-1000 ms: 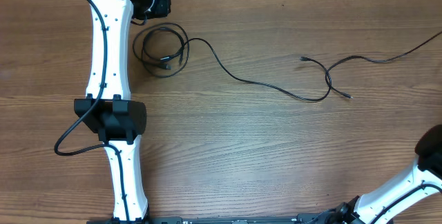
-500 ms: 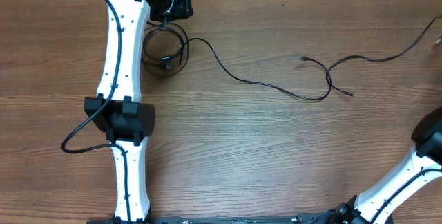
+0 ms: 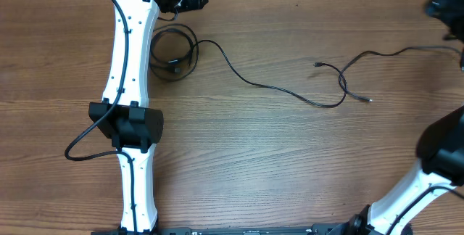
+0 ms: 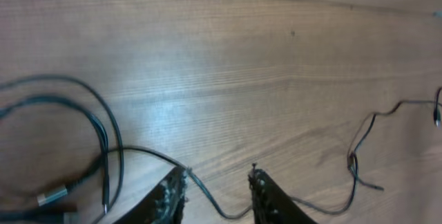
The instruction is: Untangle cables
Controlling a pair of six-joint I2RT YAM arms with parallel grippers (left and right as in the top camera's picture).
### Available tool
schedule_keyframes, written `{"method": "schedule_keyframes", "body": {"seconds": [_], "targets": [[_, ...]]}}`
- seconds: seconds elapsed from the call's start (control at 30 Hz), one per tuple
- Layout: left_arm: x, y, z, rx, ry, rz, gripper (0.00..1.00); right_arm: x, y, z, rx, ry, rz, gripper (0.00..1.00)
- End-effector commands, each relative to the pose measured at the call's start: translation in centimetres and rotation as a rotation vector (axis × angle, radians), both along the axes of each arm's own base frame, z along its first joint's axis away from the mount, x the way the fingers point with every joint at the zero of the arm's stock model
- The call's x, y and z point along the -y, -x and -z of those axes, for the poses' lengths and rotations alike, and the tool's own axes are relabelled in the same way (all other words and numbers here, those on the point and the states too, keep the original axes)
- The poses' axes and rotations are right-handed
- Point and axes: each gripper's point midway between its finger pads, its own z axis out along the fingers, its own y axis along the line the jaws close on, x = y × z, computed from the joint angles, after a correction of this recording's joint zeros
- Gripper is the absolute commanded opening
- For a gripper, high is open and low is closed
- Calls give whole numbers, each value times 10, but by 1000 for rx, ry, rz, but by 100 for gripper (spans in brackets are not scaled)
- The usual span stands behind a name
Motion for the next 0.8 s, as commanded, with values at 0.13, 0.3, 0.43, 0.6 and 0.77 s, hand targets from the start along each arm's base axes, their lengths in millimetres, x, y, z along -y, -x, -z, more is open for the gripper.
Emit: {"method": "schedule_keyframes", "body": {"seconds": [0.13,0.3,0.43,0.6,0.77], "targets": [[-13,-11,-11,98,-71,36,35,-127,29,-7,-175,34,-266,100],[-17,-12,-12,132,-114,84,38,-168,53,6,-317,66,-267,100],[-19,-12,-11,135,-118,87,38,-167,68,15,-389,-54,28,100],[-19,-15,-13,146,-117,86,38,-174,76,44,-457,-195,250,100],[-19,-15,-13,147,-116,86,38,-174,82,90,-509,-211,306,100]]}}
